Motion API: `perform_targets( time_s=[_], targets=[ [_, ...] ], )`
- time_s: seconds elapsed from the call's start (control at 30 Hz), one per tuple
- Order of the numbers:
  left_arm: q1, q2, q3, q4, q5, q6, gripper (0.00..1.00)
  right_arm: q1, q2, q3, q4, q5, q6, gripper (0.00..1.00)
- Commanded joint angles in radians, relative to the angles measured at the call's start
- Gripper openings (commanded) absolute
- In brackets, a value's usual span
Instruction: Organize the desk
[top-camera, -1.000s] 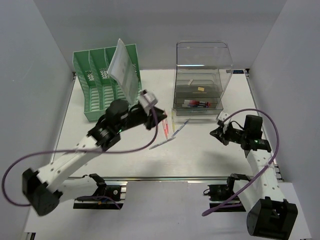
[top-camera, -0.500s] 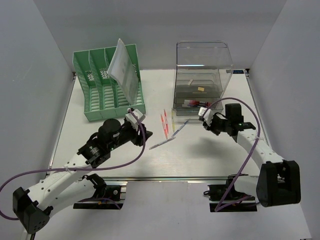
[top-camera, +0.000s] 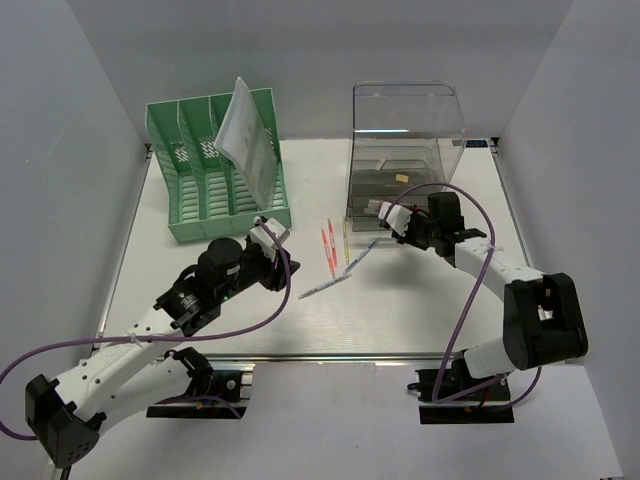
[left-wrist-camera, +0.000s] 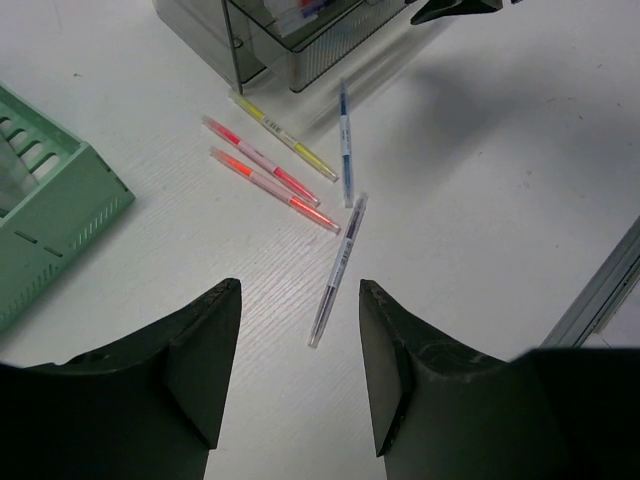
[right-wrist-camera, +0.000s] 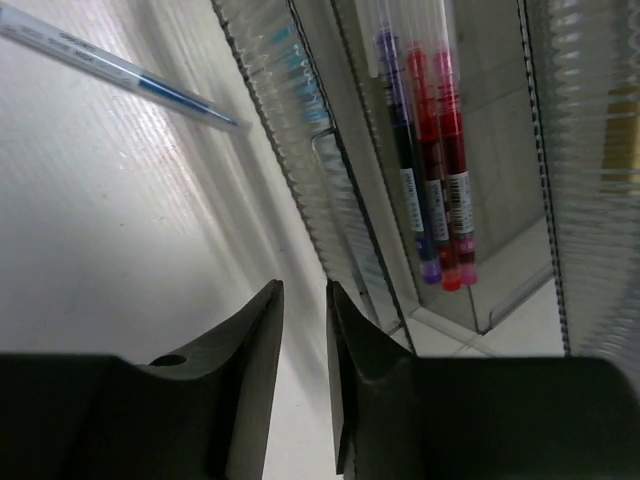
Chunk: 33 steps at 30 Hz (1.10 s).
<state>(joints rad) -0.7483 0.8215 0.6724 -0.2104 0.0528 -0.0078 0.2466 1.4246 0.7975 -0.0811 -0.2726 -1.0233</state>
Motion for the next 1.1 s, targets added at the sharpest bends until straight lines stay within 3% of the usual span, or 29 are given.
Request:
perform_targets(
  time_s=[0.0, 0.13, 0.4, 0.67, 0.77, 0.9, 1.07],
  targets=[
    [-0.003, -0.028, 0.026, 0.003, -0.014, 0.005, 0.60, 0.020, 0.019, 0.042, 0.110, 0.085, -0.015, 0.30],
    [-0.003, -0.033, 0.023, 0.005, -0.021, 0.006, 0.60, 0.039, 0.072, 0.063, 0.171, 0.128, -0.026, 0.48],
    [-0.003, -0.024, 0.018, 0.003, -0.036, 0.006, 0.61, 0.057, 0.151, 0.135, 0.254, 0.208, -0.027, 0.59],
    [-0.003, -0.016, 0.013, 0.003, -0.039, 0.006, 0.61, 0.063, 0.230, 0.196, 0.302, 0.243, -0.026, 0.75],
    [-0.003, -0.013, 0.013, 0.003, -0.038, 0.006, 0.61, 0.063, 0.241, 0.203, 0.304, 0.240, -0.017, 0.76],
    [-0.003, -0.013, 0.012, 0.003, -0.037, 0.006, 0.60, 0.063, 0.172, 0.175, 0.250, 0.159, 0.017, 0.66],
    [-0.003, -0.016, 0.009, 0.009, -0.037, 0.006, 0.58, 0.057, 0.044, 0.125, 0.152, 0.053, 0.238, 0.54]
  ],
)
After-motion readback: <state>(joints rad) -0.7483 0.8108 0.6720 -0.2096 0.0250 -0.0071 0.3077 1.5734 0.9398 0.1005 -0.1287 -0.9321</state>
